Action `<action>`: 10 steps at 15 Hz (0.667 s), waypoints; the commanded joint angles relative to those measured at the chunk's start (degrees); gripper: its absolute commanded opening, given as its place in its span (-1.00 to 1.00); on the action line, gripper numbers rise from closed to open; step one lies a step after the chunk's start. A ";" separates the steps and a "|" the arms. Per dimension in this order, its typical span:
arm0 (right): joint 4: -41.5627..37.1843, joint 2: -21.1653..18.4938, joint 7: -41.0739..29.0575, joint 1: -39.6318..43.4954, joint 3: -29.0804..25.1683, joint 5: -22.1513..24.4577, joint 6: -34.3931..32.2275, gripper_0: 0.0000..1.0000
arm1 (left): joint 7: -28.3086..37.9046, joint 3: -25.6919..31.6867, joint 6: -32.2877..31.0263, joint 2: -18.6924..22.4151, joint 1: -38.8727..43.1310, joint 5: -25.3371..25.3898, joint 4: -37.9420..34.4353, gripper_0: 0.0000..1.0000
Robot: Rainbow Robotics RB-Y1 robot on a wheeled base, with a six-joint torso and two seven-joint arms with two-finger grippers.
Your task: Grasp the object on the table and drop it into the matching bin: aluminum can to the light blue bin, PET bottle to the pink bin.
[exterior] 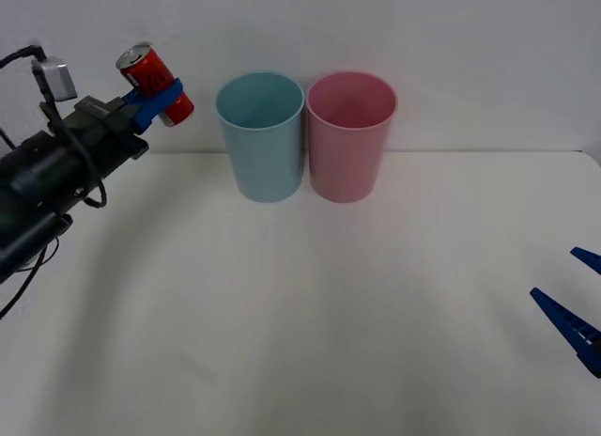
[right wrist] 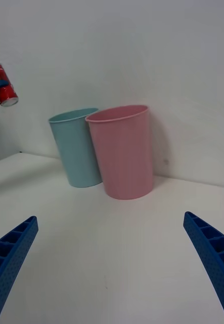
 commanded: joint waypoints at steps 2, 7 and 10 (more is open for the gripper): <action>0.00 0.00 0.00 0.00 0.00 0.00 0.00 1.00 | -0.93 -1.07 -0.28 -0.68 -8.82 -2.02 8.96 -1.00; 0.00 0.00 0.00 0.00 0.00 0.00 0.00 1.00 | -3.83 -0.37 0.16 -4.54 -17.69 -9.23 18.01 -0.98; 0.00 0.00 0.00 0.00 0.00 0.00 0.00 1.00 | -8.05 1.21 0.78 -7.80 -21.91 -13.80 22.49 -0.93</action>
